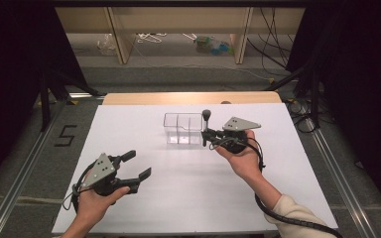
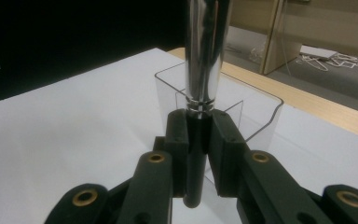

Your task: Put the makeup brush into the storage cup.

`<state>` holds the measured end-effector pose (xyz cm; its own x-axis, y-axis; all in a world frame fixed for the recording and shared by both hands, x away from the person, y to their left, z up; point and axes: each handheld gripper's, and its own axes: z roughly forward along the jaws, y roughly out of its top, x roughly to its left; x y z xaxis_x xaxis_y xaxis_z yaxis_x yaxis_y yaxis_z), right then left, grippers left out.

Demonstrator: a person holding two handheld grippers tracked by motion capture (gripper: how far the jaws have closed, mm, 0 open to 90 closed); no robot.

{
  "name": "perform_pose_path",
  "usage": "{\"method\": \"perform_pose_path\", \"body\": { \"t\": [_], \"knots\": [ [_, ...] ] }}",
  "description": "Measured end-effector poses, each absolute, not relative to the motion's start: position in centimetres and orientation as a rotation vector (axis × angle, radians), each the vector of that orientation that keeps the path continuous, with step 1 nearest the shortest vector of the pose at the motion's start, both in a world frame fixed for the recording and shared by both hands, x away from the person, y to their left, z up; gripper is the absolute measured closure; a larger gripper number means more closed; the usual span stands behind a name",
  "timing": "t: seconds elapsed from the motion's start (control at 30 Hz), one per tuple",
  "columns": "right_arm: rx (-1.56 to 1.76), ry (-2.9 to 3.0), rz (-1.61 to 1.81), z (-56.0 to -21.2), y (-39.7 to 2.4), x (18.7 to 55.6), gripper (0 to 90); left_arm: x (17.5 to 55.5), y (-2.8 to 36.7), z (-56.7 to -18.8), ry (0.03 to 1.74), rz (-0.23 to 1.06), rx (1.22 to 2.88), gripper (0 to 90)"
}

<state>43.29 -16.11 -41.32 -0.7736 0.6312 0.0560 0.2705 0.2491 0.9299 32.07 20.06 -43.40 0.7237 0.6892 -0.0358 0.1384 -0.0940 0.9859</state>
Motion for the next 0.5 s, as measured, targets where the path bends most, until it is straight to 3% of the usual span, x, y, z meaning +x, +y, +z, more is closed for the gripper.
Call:
{"method": "perform_pose_path", "body": {
  "t": [0.5],
  "knots": [
    [0.827, 2.181, 1.536, -41.09, -15.89, 43.64, 79.5, 32.05, 20.1, -43.4, 0.689, 0.527, 1.635, 21.4]
  ]
}}
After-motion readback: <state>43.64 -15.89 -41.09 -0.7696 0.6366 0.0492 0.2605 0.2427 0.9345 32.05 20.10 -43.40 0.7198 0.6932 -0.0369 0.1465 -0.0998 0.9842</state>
